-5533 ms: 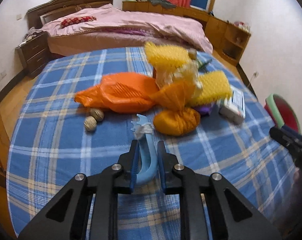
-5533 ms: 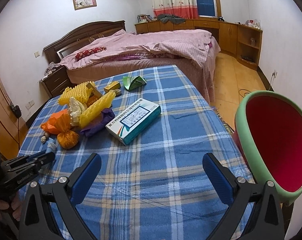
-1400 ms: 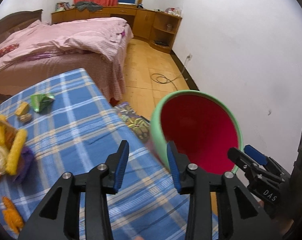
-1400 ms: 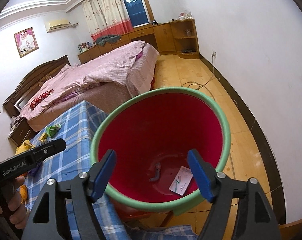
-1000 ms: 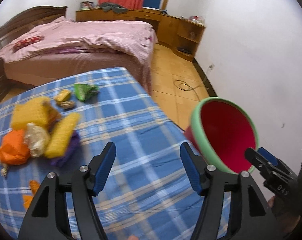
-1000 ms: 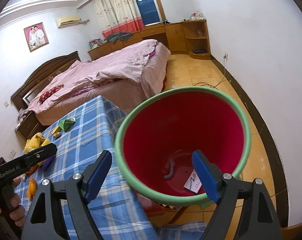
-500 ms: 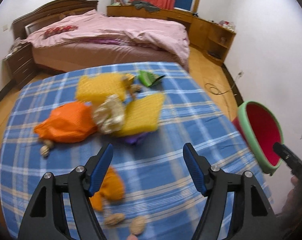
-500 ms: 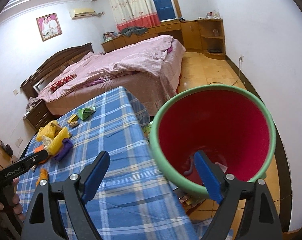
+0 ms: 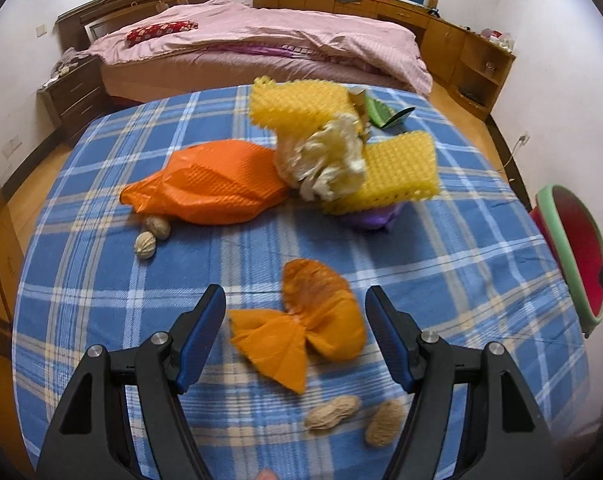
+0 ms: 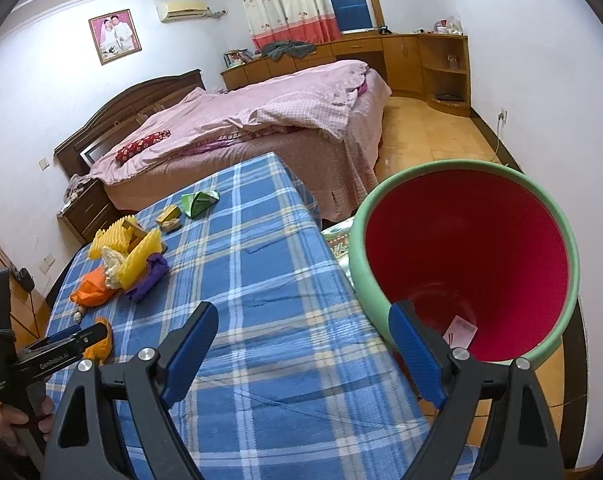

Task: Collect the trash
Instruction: 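Grasp the orange mesh bag with the left tool, then grasp the yellow foam net with the right tool while the left tool holds the orange mesh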

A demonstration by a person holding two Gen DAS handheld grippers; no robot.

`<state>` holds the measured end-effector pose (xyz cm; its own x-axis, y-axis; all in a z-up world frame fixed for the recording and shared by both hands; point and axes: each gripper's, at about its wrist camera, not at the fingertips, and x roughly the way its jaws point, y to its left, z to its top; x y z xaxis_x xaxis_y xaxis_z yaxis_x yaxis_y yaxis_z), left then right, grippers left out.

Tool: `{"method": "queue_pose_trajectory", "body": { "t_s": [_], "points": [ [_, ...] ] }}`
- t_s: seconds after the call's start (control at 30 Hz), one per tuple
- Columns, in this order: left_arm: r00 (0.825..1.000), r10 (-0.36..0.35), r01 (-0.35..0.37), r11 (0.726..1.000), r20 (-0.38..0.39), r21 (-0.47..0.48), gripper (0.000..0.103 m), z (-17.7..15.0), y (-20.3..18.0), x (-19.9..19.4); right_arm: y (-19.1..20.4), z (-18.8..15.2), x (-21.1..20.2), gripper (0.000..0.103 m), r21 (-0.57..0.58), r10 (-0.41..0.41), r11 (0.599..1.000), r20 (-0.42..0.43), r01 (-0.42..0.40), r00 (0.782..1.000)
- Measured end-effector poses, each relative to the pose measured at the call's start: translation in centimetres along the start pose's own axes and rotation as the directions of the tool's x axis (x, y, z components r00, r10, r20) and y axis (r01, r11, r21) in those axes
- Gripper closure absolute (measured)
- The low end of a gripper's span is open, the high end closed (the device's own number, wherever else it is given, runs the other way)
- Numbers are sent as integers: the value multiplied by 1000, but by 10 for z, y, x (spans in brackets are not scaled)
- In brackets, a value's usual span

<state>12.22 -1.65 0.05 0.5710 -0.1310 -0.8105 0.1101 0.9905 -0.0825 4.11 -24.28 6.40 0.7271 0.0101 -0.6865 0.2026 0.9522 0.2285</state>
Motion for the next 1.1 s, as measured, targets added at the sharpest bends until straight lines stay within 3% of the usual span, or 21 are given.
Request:
{"method": "queue_pose_trajectory", "body": {
  "t_s": [0.2, 0.3, 0.43, 0.5, 0.67, 0.93, 1.1],
  "points": [
    [1000, -20, 19, 999, -21, -32, 31, -8, 4, 7, 5, -2, 2, 14, -5, 3, 1000, -12, -3, 1000],
    [1000, -26, 26, 999, -11, -39, 40, -10, 4, 6, 7, -5, 4, 14, -5, 8, 1000, -20, -8, 1000],
    [995, -96, 96, 994, 6, -49, 64, -11, 8, 3, 12, -6, 9, 10, -5, 25, 1000, -35, -25, 999],
    [994, -104, 105, 993, 15, -50, 67, -11, 9, 2, 16, -6, 12, 6, -5, 43, 999, -44, -43, 998],
    [993, -105, 108, 992, 60, -63, 68, -3, 20, -5, 34, -2, 22, 0, -34, 56, 998, -46, -57, 997],
    [992, -21, 33, 995, 122, -95, 68, 22, 46, -7, 83, 12, 43, 0, -128, 91, 987, -53, -98, 994],
    [990, -8, 27, 992, 144, -127, 68, 29, 61, -4, 110, 23, 62, 0, -123, 146, 980, -77, -155, 986]
  ]
}}
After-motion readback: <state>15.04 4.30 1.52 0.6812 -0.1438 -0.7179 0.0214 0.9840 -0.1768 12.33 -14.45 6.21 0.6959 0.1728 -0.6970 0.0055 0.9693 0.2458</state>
